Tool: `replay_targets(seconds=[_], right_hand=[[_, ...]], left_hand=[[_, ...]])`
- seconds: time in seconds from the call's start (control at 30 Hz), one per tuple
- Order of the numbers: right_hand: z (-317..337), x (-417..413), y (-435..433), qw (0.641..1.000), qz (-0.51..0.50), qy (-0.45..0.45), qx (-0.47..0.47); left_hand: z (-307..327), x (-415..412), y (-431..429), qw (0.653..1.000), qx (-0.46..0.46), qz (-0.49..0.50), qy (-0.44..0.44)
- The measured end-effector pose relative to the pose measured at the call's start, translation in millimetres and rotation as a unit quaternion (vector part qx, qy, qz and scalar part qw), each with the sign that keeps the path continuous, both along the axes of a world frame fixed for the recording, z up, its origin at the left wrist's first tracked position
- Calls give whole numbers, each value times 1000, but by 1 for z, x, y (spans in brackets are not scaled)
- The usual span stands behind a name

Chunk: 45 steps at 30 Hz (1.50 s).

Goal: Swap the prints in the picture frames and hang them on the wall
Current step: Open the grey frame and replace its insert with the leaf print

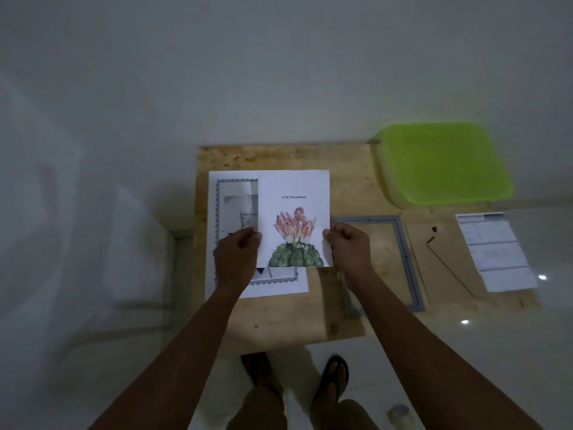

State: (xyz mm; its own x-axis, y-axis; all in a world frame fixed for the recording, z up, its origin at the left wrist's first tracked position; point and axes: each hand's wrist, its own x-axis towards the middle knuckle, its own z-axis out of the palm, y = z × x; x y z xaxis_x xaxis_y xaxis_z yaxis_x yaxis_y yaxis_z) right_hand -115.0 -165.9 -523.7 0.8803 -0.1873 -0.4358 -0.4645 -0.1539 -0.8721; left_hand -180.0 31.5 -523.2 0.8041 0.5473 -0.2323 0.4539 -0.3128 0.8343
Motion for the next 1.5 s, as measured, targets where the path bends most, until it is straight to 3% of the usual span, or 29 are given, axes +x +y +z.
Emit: replay_targets(seconds=[0.2, 0.27, 0.47, 0.8, 1.17, 1.5], right_hand=[[7, 0, -77, 1000, -5, -1, -17], [4, -2, -107, 999, -5, 5, -47], [-11, -14, -173, 988, 22, 11, -151], [-27, -7, -204, 947, 124, -19, -296], [-29, -9, -217, 927, 182, -76, -318], [-24, 1, -216, 950, 150, -104, -255]], left_hand=[[3, 22, -58, 991, -134, -31, 6], [1, 23, -82, 988, -140, -63, 24], [-9, 14, -147, 991, -38, -112, 69], [-22, 12, -184, 988, 66, -90, 104], [-20, -2, -196, 984, 117, -99, 91], [-23, 6, -194, 994, 66, -56, 64]])
